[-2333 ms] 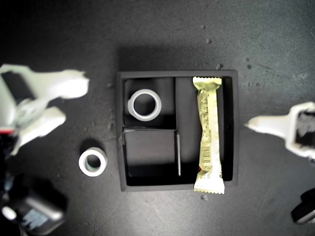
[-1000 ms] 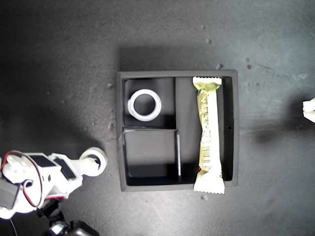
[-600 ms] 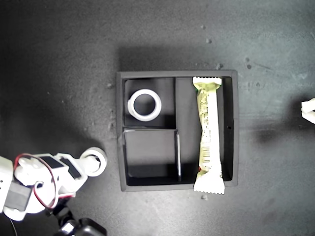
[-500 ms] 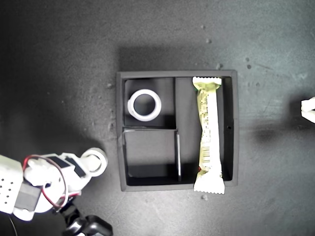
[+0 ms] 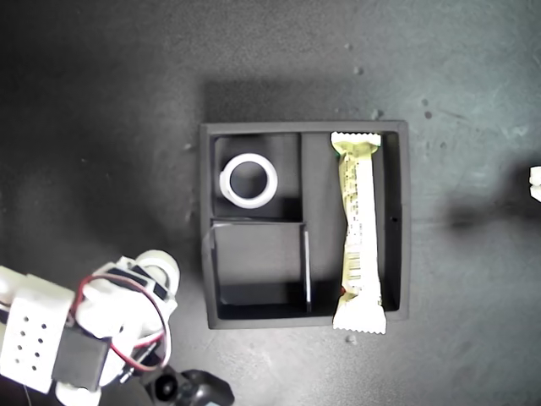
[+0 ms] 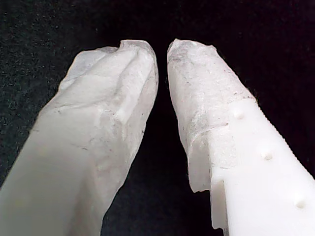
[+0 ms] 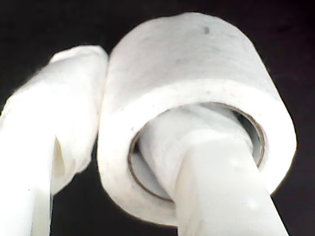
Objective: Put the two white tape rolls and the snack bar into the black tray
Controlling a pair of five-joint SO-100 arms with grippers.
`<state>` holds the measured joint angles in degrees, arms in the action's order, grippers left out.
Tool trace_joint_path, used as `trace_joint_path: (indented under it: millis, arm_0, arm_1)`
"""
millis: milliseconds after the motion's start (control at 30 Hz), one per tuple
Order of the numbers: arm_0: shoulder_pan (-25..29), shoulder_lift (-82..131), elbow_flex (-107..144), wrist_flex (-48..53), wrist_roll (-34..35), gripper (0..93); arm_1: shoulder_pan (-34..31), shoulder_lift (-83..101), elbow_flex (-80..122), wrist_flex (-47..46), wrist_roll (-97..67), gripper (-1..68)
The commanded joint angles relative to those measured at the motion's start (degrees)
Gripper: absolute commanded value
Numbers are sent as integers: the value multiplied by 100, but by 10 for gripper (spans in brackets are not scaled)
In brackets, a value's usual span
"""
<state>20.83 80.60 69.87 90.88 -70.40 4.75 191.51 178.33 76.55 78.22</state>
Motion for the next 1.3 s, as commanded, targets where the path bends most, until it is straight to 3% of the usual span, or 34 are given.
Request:
trace_joint_path:
  millis: [0, 100, 267, 633, 733, 833, 1067, 1267]
  arm_0:
    - [-255, -703, -2927, 1248, 519, 0]
    - [-457, -1608, -4544, 1415, 1055, 0]
    - [-668, -2443, -5326, 1415, 1292, 0]
    - [-369, -4148, -6337, 1415, 905, 0]
    - [-334, -4175, -6346, 1415, 809, 82]
    - [-325, -4096, -6354, 1415, 817, 143]
    - [-466, -3542, -6135, 1415, 976, 154]
    - [-896, -457, -3533, 1424, 1116, 98]
  arm_1:
    - [105, -26, 70, 44, 0, 18]
    - [246, 44, 70, 26, -35, 19]
    - [132, 44, 70, 26, -35, 19]
    - [26, 44, 70, 26, -35, 19]
    - [26, 44, 70, 26, -44, 19]
    - [53, 44, 70, 26, -44, 19]
    - [149, 44, 70, 26, -44, 19]
    - [149, 44, 70, 26, -44, 19]
